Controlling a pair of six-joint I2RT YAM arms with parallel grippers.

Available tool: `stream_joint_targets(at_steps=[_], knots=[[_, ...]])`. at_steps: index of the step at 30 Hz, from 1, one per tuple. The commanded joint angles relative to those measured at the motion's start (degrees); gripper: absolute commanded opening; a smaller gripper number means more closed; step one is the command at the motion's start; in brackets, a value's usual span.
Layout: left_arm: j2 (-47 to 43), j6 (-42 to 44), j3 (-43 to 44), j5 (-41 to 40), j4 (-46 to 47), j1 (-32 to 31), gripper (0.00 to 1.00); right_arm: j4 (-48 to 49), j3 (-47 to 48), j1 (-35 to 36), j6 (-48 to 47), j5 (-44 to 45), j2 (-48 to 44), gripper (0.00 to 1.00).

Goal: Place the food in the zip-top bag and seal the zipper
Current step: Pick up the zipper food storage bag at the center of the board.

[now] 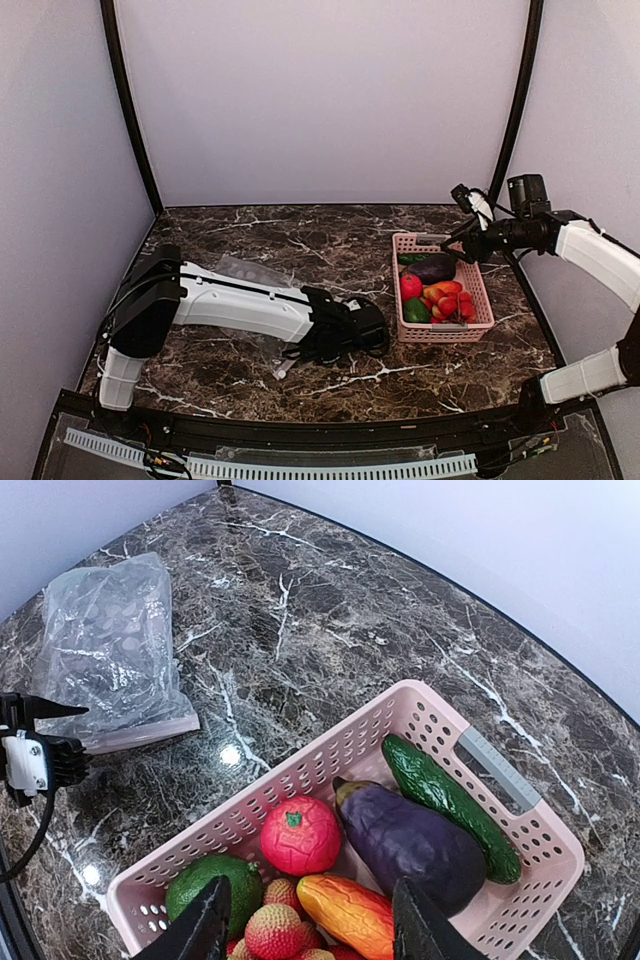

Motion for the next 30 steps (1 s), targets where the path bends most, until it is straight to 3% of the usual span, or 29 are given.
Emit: stream_joint_targets(at_steps=[1,30], knots=[[1.3,-1.3,1.7,-1.9,-3.0,0.0,0.51,5.0,-2.4,-0.5,2.2,-0.9,-0.4,0.52],[8.6,0.7,7.2,-2.5,-3.9,0.4,0.54,4.9,-4.0,-0.6,1.3,-4.0,1.7,0.52]])
